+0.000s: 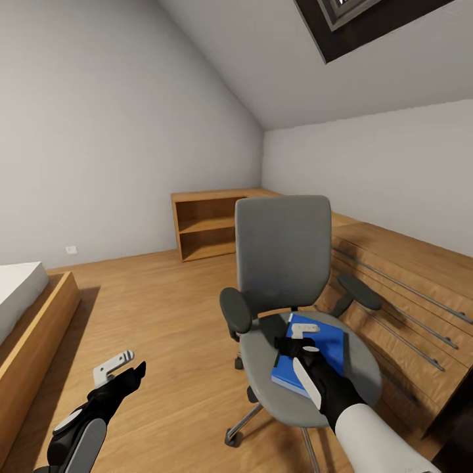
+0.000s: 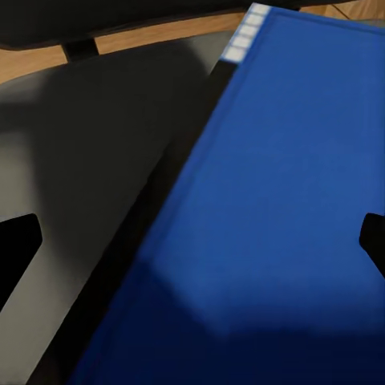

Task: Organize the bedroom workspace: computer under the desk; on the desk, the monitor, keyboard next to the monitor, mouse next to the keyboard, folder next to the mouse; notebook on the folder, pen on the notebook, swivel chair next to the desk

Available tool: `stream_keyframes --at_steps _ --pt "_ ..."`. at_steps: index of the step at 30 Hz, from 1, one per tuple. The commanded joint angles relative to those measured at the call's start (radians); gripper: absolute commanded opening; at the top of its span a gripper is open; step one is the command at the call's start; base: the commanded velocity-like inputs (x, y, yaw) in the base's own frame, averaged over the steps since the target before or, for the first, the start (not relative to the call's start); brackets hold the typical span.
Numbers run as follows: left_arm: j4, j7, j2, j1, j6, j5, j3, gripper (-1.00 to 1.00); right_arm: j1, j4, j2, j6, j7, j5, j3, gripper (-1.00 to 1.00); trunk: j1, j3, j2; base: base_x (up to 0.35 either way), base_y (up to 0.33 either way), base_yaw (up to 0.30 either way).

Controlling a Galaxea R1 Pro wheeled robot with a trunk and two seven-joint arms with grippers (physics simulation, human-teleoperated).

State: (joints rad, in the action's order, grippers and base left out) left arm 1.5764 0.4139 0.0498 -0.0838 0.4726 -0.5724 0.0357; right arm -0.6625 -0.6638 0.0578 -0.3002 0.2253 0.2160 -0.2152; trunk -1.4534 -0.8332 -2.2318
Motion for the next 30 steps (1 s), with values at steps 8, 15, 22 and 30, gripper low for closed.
stream_keyframes --at_steps 8,15,22,30 --pt "0.001 0.005 0.001 -0.001 0.004 -0.01 0.0 1.0 0.0 0.038 -0.001 -0.008 0.011 0.013 -0.004 1.0 0.0 -0.001 0.0 -0.139 -0.025 0.0" --pt "0.001 0.005 0.001 -0.001 0.003 -0.01 -0.001 1.0 0.0 0.038 -0.002 -0.008 0.011 0.013 -0.004 1.0 0.0 -0.001 0.0 -0.087 -0.014 0.0" --pt "0.001 0.005 0.001 -0.001 0.003 -0.009 -0.001 1.0 0.0 0.038 -0.002 -0.008 0.011 0.013 -0.004 1.0 0.0 -0.001 0.0 -0.13 -0.001 0.0" --pt "0.001 0.005 0.001 -0.001 0.003 -0.01 -0.002 1.0 0.0 0.038 -0.003 -0.008 0.011 0.013 -0.004 1.0 0.0 -0.001 0.0 -0.154 0.0 0.0"
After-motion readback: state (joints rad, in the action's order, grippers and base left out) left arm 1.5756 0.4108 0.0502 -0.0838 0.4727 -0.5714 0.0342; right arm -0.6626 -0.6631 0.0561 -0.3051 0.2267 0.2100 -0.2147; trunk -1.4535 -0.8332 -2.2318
